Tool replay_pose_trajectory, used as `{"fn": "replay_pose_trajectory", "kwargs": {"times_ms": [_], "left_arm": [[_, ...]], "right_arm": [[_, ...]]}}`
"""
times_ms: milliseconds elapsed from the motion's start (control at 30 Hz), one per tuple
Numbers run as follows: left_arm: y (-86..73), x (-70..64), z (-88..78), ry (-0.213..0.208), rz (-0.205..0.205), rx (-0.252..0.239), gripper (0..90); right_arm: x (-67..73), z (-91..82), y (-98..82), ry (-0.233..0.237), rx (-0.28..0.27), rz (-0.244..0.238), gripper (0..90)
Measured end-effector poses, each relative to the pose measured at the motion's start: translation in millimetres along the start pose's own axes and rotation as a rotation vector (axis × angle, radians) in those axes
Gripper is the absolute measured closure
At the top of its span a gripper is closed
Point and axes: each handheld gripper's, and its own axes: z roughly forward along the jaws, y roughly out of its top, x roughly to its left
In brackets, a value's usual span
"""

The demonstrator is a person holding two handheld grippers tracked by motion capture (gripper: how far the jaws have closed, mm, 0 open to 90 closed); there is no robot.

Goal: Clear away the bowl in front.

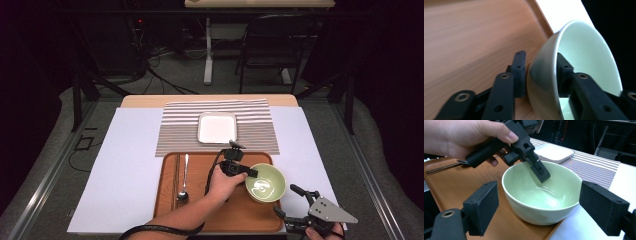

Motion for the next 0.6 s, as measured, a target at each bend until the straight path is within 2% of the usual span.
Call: {"fn": "replay_pose_trajectory", "kwargs": {"times_ms": [133, 300, 600], "left_arm": [[0.7, -0.5, -7.0, 0.019, 0.023, -0.018, 59.8], [1.1, 1.1, -14.5, 0.017, 0.029, -0.037, 54.7], [3.4, 8.3, -35.6, 0.016, 0.016, -0.090, 50.8]], "right_arm": [[0.1, 0.1, 0.0, 0.000, 0.001, 0.000, 15.5], [0.4, 0.4, 0.2, 0.000, 0.002, -0.002, 15.4], [0.1, 0.2, 0.1, -0.001, 0.000, 0.000, 15.4]]}}
